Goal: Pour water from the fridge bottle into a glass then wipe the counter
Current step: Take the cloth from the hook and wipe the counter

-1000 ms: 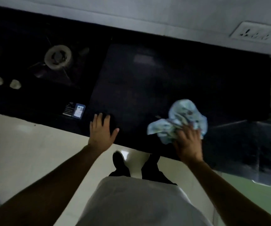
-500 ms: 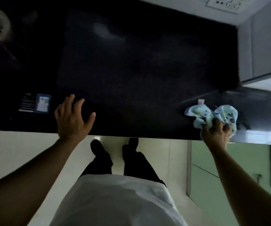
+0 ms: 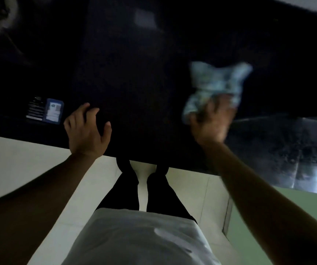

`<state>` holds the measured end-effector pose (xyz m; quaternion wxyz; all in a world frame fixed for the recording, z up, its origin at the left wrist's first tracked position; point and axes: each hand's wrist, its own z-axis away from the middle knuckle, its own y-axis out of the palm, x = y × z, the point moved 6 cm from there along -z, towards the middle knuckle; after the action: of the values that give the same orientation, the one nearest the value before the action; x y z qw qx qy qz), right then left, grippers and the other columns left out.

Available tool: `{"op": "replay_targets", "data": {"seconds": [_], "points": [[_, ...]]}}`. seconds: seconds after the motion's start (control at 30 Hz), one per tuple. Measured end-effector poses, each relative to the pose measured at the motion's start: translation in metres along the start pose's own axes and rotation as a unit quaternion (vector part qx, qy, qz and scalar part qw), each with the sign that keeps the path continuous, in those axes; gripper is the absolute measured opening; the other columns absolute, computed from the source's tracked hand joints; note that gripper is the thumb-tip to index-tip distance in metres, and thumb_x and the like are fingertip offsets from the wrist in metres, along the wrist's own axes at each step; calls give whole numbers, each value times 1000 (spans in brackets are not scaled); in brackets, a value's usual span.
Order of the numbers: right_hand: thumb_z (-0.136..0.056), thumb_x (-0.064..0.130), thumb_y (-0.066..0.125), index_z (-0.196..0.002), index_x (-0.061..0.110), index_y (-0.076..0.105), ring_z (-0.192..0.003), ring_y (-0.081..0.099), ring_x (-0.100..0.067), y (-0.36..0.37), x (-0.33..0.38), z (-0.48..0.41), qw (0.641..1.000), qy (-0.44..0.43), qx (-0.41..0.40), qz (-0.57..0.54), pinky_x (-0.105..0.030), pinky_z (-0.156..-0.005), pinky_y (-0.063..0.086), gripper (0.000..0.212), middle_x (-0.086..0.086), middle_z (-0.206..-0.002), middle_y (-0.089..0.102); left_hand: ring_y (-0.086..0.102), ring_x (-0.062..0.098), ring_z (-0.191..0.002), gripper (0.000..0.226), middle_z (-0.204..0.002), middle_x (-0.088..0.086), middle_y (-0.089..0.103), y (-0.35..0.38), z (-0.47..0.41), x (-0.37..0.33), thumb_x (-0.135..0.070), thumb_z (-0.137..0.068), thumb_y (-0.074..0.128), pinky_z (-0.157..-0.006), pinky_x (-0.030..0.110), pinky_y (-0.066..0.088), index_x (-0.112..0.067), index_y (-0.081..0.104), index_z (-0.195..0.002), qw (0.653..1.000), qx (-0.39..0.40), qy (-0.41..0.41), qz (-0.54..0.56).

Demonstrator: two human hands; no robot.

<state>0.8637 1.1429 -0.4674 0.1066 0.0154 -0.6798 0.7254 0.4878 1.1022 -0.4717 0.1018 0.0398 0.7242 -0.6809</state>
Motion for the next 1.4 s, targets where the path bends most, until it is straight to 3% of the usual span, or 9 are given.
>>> {"op": "replay_targets", "data": {"seconds": [0.17, 0.33, 0.57, 0.7, 0.83, 0.93, 1.03, 1.2, 1.4], "points": [[-79, 56, 53, -138, 22, 52, -145, 24, -41, 35, 218, 26, 936, -344, 78, -15, -63, -114, 14, 68, -18, -153, 38, 47, 41, -119, 54, -136, 25, 51, -2, -3, 0, -42, -80, 50, -101, 53, 35, -6, 49, -120, 1000, 9, -4, -10], [-85, 48, 56, -138, 20, 52, -148, 23, -36, 40, 216, 27, 899, -425, 105, 4, -58, -117, 15, 60, -13, -155, 38, 48, 39, -118, 57, -135, 24, 52, -1, -4, 2, -42, -79, 50, -100, 50, 35, -5, 48, -121, 1000, 6, -9, -4], [-90, 46, 50, -142, 13, 46, -142, 31, -43, -3, 4, -59, 995, -95, 26, 35, -59, -111, 28, 62, -26, -150, 38, 48, 37, -122, 54, -143, 15, 50, 0, -2, 3, -40, -84, 52, -106, 51, 33, -10, 50, -129, 1000, 14, -18, 2], [-92, 43, 44, -143, 7, 40, -143, 25, -47, -2, 5, 4, 997, 60, 27, 37, -66, -111, 23, 63, -31, -152, 33, 49, 36, -121, 53, -142, 14, 49, 3, -3, 5, -42, -85, 50, -106, 51, 33, -13, 50, -129, 1000, 24, -20, 0], [-81, 42, 54, -136, 8, 45, -142, 24, -49, 23, 121, 54, 986, -131, 100, 9, -67, -114, 12, 65, -34, -148, 35, 49, 37, -121, 54, -142, 15, 50, 1, -3, 3, -42, -83, 51, -105, 52, 34, -12, 51, -128, 999, 33, -27, -3], [-85, 47, 53, -140, 15, 45, -147, 16, -45, 30, 201, 38, 936, -330, 123, 15, -63, -116, 10, 64, -26, -157, 27, 49, 39, -119, 56, -139, 18, 52, -2, -5, 1, -40, -81, 53, -102, 51, 35, -10, 50, -128, 999, 41, -33, 3], [-94, 52, 42, -151, 27, 33, -150, 12, -37, 33, 215, -23, 904, -402, 134, 59, -56, -119, 10, 63, -17, -162, 20, 51, 41, -114, 53, -129, 22, 55, -4, -4, -1, -40, -83, 53, -99, 52, 38, -9, 49, -126, 999, 29, -20, 3], [-95, 51, 39, -150, 17, 38, -143, 29, -44, 8, 68, -102, 990, -123, 40, 60, -56, -114, 24, 64, -27, -154, 33, 50, 37, -121, 49, -142, 16, 53, -4, -2, 1, -38, -86, 56, -103, 51, 37, -10, 54, -127, 1000, 18, -15, 12], [-97, 48, 32, -139, 4, 42, -142, 26, -49, 1, -12, 9, 996, 53, 45, 48, -68, -110, 24, 62, -33, -151, 32, 50, 36, -122, 50, -142, 15, 53, -3, -1, 3, -40, -86, 53, -103, 52, 36, -11, 53, -127, 1000, 11, -13, 21]]}}
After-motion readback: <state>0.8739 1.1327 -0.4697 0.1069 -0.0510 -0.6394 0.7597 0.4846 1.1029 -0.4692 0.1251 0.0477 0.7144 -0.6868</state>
